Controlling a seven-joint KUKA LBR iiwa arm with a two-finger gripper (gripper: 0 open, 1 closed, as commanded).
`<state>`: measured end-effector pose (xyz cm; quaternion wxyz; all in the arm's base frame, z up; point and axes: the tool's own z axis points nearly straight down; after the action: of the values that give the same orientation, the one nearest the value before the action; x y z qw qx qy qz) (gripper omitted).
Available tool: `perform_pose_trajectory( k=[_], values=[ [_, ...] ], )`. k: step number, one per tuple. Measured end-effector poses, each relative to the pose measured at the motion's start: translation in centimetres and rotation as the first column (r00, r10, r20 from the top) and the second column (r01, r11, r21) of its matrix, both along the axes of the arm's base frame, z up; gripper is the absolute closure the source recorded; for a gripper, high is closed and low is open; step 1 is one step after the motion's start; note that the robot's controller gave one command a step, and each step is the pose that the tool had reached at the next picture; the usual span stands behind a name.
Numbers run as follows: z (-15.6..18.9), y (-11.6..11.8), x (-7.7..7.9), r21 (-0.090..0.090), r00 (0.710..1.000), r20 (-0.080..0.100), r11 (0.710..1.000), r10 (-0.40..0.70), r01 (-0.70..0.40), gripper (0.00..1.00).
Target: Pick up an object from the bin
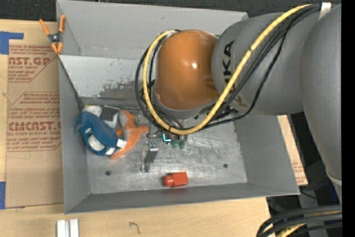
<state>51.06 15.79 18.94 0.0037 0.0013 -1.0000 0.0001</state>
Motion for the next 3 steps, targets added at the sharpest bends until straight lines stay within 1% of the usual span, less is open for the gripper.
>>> perform_pose_trajectory(
  k=[1, 2, 3],
  values=[
    [0.4, -0.1, 0.2, 0.001, 1.0, 0.008, 1.0, -0.002, 0.002, 0.0],
    [-4.3, 0.2, 1.4, 0.004, 1.0, 0.016, 1.0, 0.003, -0.003, 0.0],
    [-11.1, 1.5, 5.5, 0.009, 0.999, 0.035, 0.999, 0.038, -0.039, 1.0]
  ],
)
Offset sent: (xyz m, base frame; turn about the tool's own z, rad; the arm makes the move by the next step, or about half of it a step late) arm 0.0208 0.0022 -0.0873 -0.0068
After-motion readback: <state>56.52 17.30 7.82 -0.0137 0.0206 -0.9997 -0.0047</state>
